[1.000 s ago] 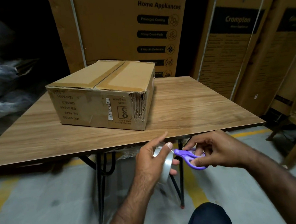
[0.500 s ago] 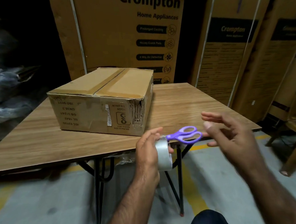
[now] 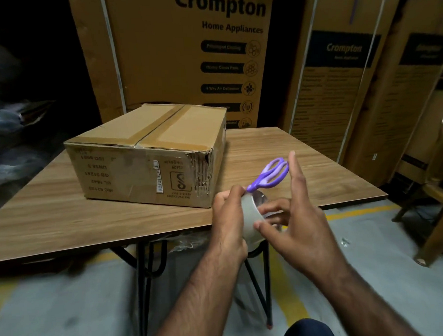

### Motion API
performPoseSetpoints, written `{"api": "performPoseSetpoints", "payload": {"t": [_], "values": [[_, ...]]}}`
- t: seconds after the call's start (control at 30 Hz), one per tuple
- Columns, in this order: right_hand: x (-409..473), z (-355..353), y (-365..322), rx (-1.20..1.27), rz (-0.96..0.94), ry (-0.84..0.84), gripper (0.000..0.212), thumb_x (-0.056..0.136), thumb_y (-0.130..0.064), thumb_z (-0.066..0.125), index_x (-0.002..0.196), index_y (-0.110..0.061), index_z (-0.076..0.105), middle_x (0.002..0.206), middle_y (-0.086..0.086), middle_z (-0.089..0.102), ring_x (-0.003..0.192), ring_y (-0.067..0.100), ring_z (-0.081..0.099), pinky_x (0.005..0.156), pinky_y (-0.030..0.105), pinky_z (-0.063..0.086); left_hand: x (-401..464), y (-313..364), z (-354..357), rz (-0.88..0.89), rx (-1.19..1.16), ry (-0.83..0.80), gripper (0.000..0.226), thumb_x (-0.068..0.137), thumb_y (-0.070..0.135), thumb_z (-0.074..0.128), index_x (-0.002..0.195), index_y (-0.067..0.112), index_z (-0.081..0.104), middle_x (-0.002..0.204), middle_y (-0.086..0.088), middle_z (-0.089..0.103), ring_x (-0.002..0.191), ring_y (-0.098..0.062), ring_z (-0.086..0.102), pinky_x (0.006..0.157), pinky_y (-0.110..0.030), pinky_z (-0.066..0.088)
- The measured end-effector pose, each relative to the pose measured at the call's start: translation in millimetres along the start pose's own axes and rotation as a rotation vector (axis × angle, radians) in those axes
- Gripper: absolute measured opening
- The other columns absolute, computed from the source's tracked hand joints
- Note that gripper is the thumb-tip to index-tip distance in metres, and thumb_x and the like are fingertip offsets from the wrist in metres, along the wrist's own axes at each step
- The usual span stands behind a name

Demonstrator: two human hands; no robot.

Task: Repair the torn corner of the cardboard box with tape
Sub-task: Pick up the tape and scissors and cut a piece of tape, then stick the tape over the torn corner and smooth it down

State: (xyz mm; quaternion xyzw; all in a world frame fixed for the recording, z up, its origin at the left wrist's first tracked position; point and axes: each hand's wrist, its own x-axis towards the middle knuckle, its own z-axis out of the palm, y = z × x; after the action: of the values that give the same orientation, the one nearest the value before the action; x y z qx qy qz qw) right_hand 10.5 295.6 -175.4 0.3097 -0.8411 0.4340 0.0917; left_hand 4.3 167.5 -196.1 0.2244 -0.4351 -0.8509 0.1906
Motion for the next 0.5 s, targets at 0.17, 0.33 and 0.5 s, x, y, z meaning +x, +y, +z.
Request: {"api": "performPoseSetpoints", "payload": {"t": [0.17, 0.33, 0.5], "values": [[23.7, -28.5, 6.2, -0.169, -0.041, 0.072, 0.128, 0.081, -0.015, 0.084, 0.152, -0.063, -0.011, 0.094, -0.019, 0.075, 0.089, 0.007, 0.075, 0.087, 0.036, 0.061, 17.8, 18.6, -0.6, 0.039, 0.326, -0.040, 0.023, 0.097, 0.043, 0.061, 0.101, 0.022, 0.051, 0.084, -0.003, 0.068, 0.062, -0.019, 0.061, 0.050, -0.022, 0.037], [65.3, -50.9, 32.0, -0.458, 0.025, 0.146, 0.126, 0.082, -0.012, 0.080, 0.156, -0.056, -0.012, 0.093, -0.010, 0.073, 0.083, 0.023, 0.073, 0.078, 0.039, 0.059, 30.7, 10.9, -8.6, 0.251, 0.587, -0.043, 0.021, 0.093, 0.045, 0.066, 0.092, 0.025, 0.062, 0.100, 0.002, 0.073, 0.095, -0.021, 0.069, 0.083, -0.036, 0.057], [101.6, -47.6, 71.2, -0.707, 0.223, 0.093, 0.118, 0.087, -0.011, 0.070, 0.154, -0.057, -0.016, 0.092, 0.005, 0.075, 0.073, 0.029, 0.066, 0.063, 0.036, 0.056, 37.1, -1.2, -25.1, 0.493, 1.015, -0.124, 0.002, 0.093, 0.020, 0.068, 0.092, 0.019, 0.068, 0.092, 0.009, 0.070, 0.091, -0.010, 0.067, 0.085, -0.031, 0.059]]}}
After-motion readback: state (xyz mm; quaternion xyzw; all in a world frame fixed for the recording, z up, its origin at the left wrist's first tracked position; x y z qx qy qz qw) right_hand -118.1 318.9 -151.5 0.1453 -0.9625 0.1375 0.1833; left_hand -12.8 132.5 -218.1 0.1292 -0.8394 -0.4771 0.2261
